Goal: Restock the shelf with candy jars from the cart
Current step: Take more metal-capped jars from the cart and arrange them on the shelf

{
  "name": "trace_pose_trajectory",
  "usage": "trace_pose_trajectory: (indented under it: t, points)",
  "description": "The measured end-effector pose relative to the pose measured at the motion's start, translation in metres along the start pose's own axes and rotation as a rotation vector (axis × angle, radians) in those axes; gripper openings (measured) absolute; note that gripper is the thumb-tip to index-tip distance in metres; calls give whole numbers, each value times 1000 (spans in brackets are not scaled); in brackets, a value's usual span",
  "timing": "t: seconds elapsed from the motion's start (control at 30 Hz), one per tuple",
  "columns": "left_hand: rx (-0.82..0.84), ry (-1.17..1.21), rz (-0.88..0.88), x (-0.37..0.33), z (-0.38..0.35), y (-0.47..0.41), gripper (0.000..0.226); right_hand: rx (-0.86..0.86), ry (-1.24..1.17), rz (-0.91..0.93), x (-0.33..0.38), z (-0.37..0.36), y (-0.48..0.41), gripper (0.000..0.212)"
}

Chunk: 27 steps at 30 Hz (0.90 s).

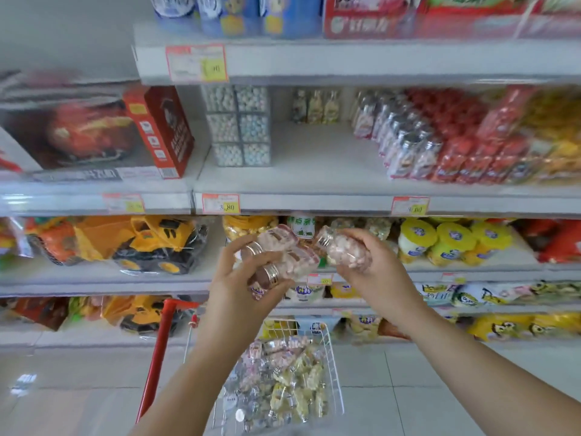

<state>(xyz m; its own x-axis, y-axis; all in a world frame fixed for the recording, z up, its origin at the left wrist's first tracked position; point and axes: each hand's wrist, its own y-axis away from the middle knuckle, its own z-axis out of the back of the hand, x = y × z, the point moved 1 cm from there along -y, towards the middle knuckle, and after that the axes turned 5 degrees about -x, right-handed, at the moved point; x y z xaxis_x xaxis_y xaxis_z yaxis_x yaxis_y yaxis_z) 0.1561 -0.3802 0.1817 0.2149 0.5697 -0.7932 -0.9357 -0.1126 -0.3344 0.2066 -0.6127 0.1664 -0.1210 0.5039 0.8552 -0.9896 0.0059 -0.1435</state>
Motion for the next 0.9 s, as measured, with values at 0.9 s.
trace_pose_trajectory:
  t: [0.9]
  points:
    - [-27, 56, -129, -22, 12, -130, 34, -216, 342, -258, -15, 10, -252, 30]
